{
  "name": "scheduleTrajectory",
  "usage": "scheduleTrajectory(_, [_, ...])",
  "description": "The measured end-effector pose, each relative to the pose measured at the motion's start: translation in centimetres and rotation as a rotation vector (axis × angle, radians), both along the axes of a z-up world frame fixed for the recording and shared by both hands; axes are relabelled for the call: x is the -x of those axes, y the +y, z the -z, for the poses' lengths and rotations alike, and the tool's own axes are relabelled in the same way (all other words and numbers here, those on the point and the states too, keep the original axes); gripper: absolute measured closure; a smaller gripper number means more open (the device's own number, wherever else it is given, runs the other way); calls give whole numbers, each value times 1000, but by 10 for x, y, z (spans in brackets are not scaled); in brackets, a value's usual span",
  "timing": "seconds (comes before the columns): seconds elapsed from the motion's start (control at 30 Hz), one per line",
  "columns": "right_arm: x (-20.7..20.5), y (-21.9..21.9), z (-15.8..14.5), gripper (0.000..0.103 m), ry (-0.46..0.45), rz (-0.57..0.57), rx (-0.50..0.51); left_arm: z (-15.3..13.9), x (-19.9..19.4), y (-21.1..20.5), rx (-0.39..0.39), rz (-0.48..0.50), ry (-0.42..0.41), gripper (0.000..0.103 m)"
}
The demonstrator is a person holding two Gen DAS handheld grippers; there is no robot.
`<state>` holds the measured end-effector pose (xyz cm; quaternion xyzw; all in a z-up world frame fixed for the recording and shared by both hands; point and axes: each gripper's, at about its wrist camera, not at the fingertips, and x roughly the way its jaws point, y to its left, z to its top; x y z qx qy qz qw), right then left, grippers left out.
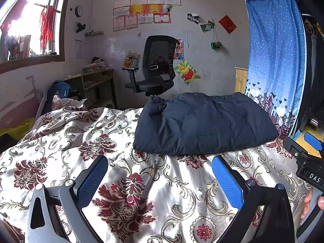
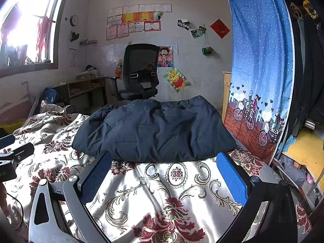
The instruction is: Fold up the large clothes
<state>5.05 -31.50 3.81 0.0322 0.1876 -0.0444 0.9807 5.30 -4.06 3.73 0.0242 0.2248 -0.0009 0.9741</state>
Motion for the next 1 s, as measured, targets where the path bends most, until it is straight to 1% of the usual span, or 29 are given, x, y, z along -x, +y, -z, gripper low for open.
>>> scheduleTrajectory(0.57, [0,-1,-1,1,0,0,0,0,0,0,2,1,3,0])
scheduleTrajectory(0.63, [0,0,0,1,1,0,0,1,0,-1,-13,-20,6,0])
scheduleTrajectory(0.77, [0,0,-1,1,1,0,-1,6,-1,-2,-28,-67,27,0])
scheduleTrajectory(0.9, [0,0,-1,1,2,0,0,11,-3,-2,-27,-60,62,0])
scheduleTrajectory(1.0, [0,0,-1,1,2,0,0,11,-2,-4,-45,-53,61,0])
